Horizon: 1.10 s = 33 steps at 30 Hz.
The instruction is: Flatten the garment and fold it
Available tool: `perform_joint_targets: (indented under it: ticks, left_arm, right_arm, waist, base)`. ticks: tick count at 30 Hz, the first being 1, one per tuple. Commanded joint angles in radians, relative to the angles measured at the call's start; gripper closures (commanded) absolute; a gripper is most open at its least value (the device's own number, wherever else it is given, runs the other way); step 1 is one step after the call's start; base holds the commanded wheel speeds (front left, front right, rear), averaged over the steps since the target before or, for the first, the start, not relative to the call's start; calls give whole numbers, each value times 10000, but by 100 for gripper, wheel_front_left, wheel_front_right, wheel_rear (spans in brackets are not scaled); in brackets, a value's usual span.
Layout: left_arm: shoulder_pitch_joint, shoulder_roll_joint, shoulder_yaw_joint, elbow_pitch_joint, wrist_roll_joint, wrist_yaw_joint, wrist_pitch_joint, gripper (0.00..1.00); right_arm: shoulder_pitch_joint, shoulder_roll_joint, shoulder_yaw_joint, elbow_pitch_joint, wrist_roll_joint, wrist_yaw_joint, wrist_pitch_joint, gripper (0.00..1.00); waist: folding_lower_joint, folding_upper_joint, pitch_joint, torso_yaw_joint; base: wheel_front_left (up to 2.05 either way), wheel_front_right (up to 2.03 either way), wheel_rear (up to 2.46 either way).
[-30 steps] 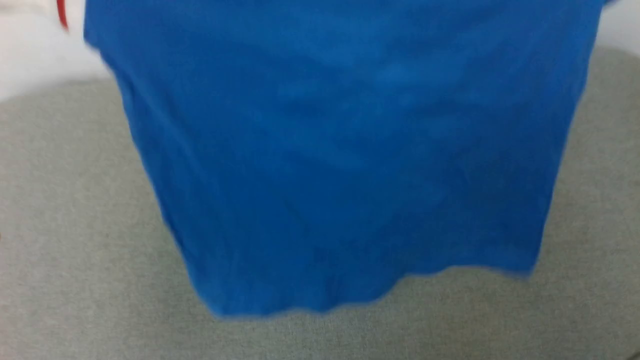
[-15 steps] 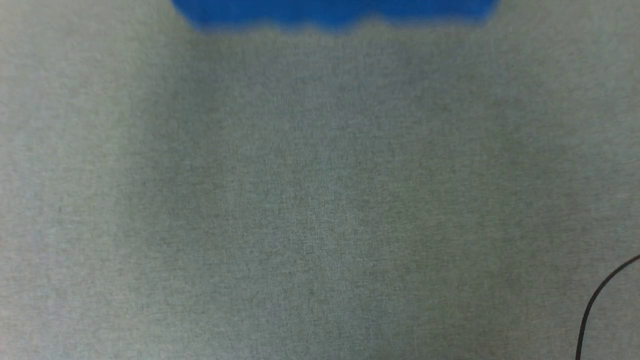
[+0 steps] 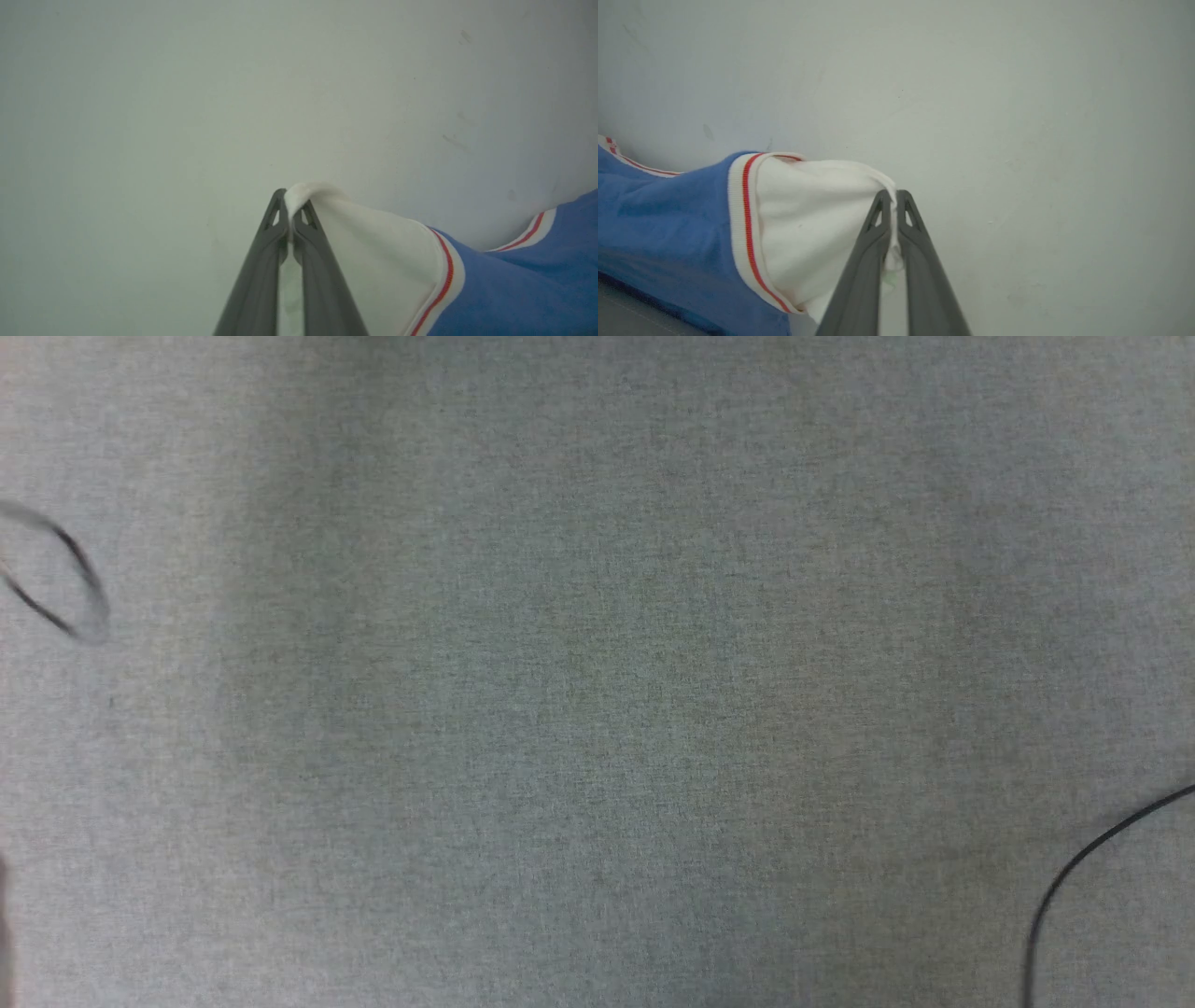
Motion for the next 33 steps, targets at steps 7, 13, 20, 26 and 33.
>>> perform_joint_targets:
  ticks: [7, 13, 20, 26, 33]
  left_arm:
    - [3735, -493, -460, -44, -571, -187, -202, 100]
    - [6969, -261, -916, -888, -919, -177, 266, 100]
    - [9953, 472, -921, -2523, -1582, 421, 1511, 100]
    - [11689, 1118, -805, -3907, -1908, 1110, 2386, 100]
    - [13266, 1519, -792, -4860, -2231, 1670, 2999, 100]
  right_arm:
    - [2533, 242, 553, 174, 769, -9, -617, 100]
    - [5435, -233, 1198, -1016, 1708, -9, -379, 100]
    - [8799, -1695, 692, -2960, 2438, -9, 299, 100]
    - [11326, -2706, 470, -3890, 2865, -9, 1051, 100]
    - [13031, -2958, 84, -4065, 2538, -9, 1491, 100]
  waist:
    - [-1, 1, -1023, 236]
    - [-1, 1, -2298, 342]
    - [-1, 1, -3202, 445]
    - [-1, 1, -3625, 495]
    - [-1, 1, -3991, 555]
  base:
    - [0, 0, 0]
    - [0, 0, 0]
    - [0, 0, 0]
    - [0, 0, 0]
    - [0, 0, 0]
